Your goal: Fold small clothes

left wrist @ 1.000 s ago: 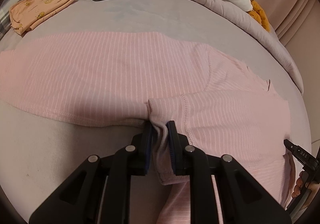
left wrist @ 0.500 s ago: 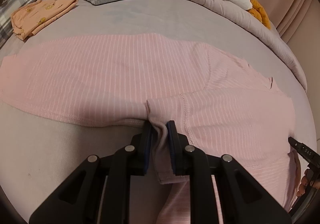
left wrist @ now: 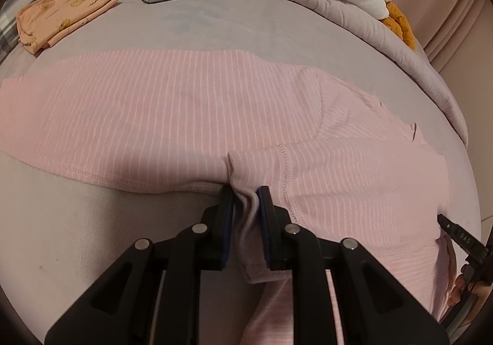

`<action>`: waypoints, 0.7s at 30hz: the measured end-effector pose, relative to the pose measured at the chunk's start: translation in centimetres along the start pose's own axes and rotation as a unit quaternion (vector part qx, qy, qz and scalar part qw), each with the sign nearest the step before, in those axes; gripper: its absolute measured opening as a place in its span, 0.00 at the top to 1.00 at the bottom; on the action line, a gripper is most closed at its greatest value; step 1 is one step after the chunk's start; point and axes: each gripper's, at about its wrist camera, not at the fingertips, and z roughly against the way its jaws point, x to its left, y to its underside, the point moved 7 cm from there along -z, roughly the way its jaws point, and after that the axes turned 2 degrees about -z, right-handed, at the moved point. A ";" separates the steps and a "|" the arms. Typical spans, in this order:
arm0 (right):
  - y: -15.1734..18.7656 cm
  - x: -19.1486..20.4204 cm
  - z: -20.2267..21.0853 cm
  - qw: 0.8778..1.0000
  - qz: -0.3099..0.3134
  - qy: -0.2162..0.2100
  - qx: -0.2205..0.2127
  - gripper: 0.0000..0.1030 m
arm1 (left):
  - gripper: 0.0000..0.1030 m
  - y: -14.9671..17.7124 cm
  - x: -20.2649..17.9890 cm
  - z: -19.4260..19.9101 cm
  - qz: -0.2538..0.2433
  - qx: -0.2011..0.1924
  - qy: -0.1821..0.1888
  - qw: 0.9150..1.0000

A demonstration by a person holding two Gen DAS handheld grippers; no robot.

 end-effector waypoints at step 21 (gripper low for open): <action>0.9 1.0 5.6 0.996 0.045 0.022 -0.080 0.37 | 0.20 -1.0 0.9 7.6 0.049 -0.056 0.051 0.996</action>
